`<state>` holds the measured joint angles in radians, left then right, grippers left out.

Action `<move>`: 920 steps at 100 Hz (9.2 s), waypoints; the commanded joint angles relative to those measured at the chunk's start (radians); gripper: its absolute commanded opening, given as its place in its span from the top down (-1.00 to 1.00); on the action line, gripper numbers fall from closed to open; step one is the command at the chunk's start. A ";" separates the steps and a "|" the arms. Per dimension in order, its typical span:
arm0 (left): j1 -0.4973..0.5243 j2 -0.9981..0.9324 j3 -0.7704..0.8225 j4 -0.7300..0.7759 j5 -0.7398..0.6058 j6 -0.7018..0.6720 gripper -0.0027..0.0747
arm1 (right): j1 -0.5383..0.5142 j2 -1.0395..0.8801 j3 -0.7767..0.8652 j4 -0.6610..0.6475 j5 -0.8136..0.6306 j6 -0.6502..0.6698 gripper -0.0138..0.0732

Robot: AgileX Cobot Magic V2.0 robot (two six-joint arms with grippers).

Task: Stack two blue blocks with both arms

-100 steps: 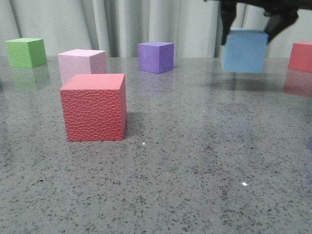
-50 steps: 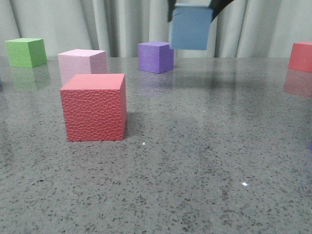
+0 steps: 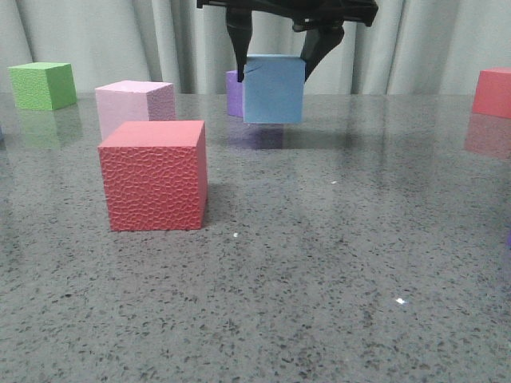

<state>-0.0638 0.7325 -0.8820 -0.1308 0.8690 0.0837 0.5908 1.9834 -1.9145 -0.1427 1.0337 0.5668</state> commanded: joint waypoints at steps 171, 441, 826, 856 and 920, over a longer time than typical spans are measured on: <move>0.003 0.003 -0.032 -0.019 -0.066 -0.009 -0.67 | 0.000 -0.214 -0.039 -0.075 0.087 -0.083 -0.80; 0.003 0.220 -0.244 0.037 -0.102 -0.061 -0.67 | -0.373 -1.096 0.902 -0.135 -0.110 -0.207 -0.80; -0.190 0.861 -0.897 0.318 0.161 -0.107 0.45 | -0.373 -1.096 0.902 -0.134 -0.111 -0.207 -0.80; -0.352 0.863 -0.958 0.277 0.057 0.086 0.44 | -0.373 -1.096 0.902 -0.126 -0.111 -0.207 -0.80; -0.438 1.059 -1.134 -0.015 0.061 0.473 0.44 | -0.373 -1.096 0.902 -0.126 -0.111 -0.207 -0.80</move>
<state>-0.4917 1.8052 -1.9379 -0.0798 0.9459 0.4894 0.2257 0.8983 -0.9894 -0.2491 0.9799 0.3648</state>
